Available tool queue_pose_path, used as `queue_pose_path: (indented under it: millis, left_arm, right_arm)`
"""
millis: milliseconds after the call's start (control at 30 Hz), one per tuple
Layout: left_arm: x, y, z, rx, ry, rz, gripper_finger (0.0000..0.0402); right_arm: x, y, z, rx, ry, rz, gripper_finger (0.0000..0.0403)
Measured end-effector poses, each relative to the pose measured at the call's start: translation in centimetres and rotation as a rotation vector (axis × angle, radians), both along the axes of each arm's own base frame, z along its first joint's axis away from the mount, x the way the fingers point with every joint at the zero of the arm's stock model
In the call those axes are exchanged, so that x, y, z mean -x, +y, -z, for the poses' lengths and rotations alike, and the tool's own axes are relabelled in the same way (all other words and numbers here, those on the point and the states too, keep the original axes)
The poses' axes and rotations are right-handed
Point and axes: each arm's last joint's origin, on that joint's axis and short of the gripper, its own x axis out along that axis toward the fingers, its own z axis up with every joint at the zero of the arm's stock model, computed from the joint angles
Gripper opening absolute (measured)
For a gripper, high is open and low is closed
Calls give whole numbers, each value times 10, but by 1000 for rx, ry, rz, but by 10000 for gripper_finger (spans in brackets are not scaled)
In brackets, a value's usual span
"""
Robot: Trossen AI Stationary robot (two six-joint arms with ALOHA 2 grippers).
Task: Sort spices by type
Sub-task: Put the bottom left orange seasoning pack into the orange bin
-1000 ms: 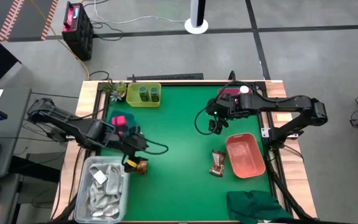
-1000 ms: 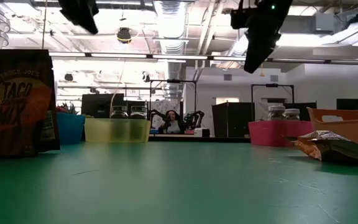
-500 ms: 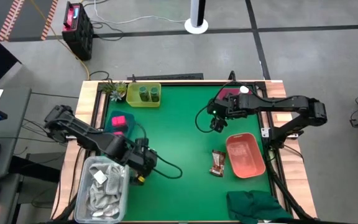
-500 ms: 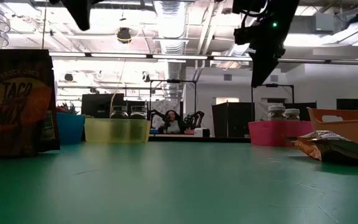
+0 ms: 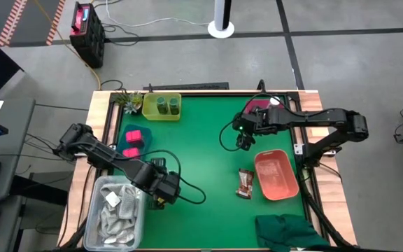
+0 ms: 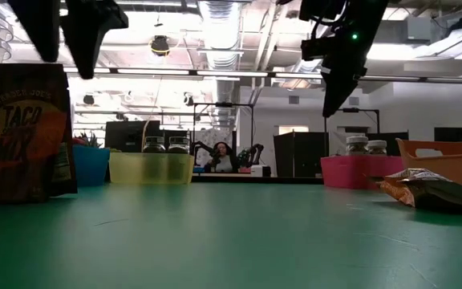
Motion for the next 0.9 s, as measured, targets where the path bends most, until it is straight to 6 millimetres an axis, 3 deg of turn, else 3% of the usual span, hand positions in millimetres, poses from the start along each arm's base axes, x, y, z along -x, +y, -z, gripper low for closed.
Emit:
queue_pose_path:
  millis: [333, 500, 667, 900]
  left_arm:
    - [2, 1, 14, 7, 27, -15, 223]
    - [3, 1, 22, 42, 62, 6, 151]
    - [2, 4, 22, 40, 65, 25, 28]
    - [-5, 18, 22, -22, 49, 63, 1]
  right_arm:
    - [-3, 1, -1, 12, -20, -26, 360]
    - [-4, 0, -2, 15, -31, -30, 360]
    - [-4, 0, -2, 18, -30, -36, 360]
    - [-3, 0, -1, 36, 13, -97, 360]
